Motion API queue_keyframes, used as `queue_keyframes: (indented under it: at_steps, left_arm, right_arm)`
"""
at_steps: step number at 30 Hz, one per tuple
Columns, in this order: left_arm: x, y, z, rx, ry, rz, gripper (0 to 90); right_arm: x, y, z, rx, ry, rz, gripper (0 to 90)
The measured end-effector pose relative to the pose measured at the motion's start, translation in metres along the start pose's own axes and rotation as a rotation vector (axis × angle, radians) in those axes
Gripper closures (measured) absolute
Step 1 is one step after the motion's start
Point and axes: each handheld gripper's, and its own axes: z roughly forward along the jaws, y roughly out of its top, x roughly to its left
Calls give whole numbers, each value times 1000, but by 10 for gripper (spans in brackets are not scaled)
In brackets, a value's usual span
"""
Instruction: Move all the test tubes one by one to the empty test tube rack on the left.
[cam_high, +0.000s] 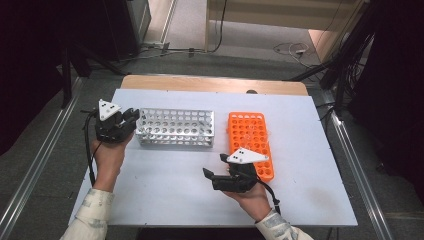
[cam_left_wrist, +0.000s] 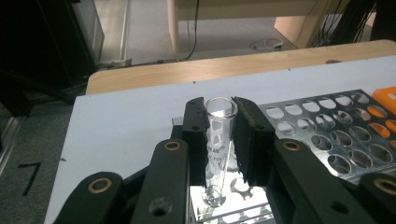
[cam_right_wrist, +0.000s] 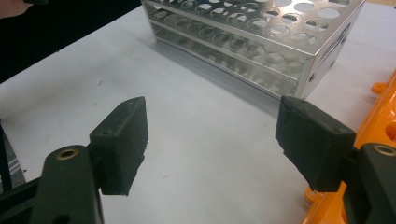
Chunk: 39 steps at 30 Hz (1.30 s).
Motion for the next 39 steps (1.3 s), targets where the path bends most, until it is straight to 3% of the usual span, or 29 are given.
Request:
queue_keyframes:
  at_steps: [11,16,22,31,39]
  left_arm:
    - [-4,-13,9,42,12,21,751]
    - [-9,-20,15,74,19,55,749]
    - [-6,-26,19,106,7,31,741]
    - [-4,-25,17,97,-2,12,714]
    - [-7,-24,8,73,-37,12,500]
  right_arm:
    - [-2,0,-3,-5,-8,1,241]
    - [-2,-1,-3,-2,-10,-1,242]
    - [-3,-1,-4,-3,-14,3,241]
    - [-4,-2,-5,1,-17,2,241]
    - [-7,-5,-11,-4,-28,5,241]
